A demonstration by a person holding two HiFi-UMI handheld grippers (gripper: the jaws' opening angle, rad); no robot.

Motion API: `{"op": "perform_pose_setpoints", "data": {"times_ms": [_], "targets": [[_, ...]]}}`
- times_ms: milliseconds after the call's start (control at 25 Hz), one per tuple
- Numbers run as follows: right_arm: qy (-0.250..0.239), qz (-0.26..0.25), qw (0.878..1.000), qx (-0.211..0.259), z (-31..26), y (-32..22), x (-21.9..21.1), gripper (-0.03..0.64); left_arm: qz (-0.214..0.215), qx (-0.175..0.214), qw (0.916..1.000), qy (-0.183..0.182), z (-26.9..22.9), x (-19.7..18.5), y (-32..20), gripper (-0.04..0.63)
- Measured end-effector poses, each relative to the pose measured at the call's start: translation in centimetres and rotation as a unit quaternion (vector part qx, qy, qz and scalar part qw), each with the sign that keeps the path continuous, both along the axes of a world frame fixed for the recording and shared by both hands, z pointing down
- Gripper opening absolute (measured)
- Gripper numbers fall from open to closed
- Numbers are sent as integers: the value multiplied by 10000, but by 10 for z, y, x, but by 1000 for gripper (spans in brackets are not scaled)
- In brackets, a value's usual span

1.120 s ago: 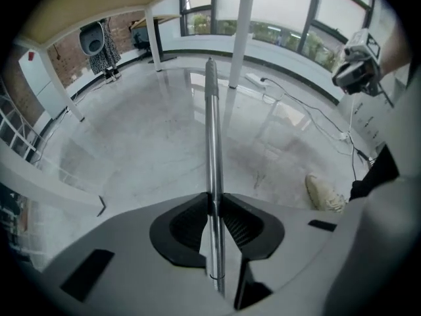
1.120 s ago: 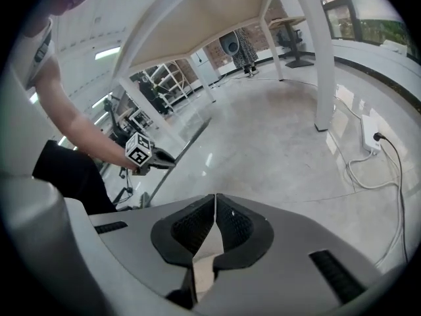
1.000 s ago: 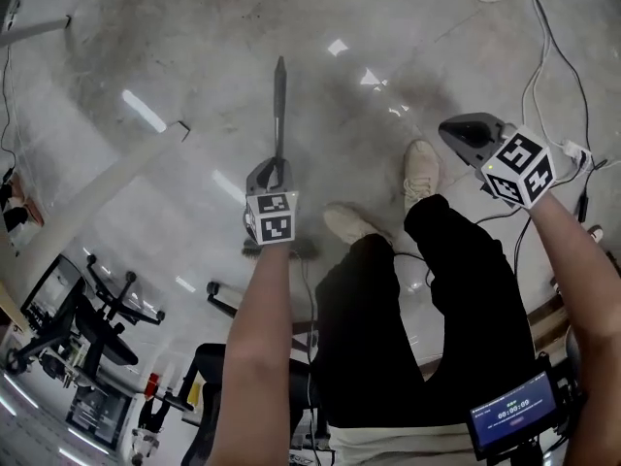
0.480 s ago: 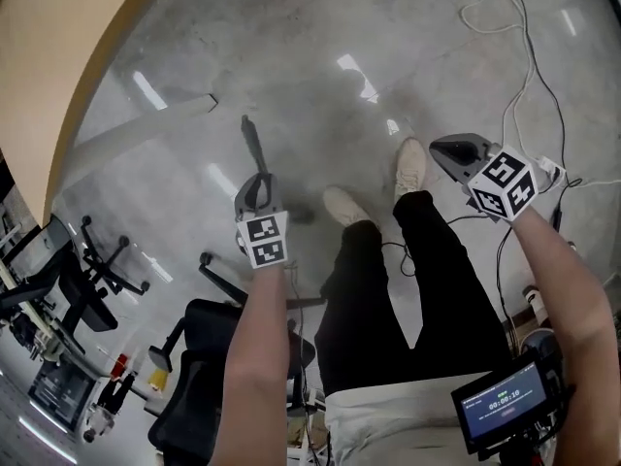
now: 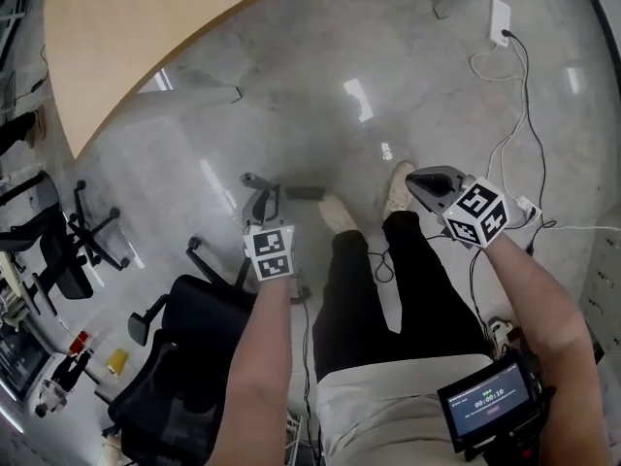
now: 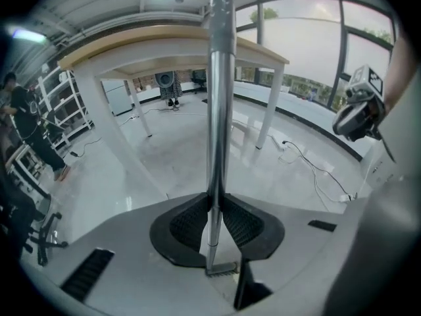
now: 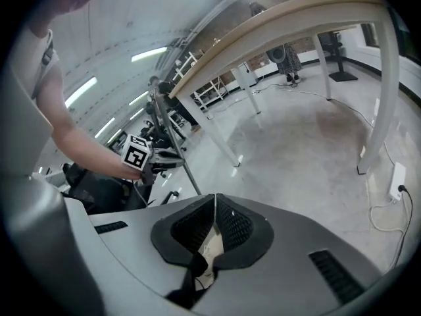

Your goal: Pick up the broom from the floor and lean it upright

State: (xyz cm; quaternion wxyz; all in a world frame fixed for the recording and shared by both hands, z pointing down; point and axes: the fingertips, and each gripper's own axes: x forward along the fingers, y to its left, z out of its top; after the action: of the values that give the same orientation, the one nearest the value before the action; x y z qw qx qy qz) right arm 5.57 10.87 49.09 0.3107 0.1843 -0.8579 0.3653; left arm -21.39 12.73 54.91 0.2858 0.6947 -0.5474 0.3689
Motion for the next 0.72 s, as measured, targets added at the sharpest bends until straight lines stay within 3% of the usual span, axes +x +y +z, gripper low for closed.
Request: {"op": "perform_pose_setpoints", "data": {"times_ms": [360, 720], "targets": [[-190, -196, 9993, 260, -30, -69, -5, 20, -1063, 195, 9939, 221, -11, 18, -41, 77], [-394, -231, 9986, 258, -38, -109, 8, 20, -2344, 219, 9713, 348, -14, 32, -111, 77]]}}
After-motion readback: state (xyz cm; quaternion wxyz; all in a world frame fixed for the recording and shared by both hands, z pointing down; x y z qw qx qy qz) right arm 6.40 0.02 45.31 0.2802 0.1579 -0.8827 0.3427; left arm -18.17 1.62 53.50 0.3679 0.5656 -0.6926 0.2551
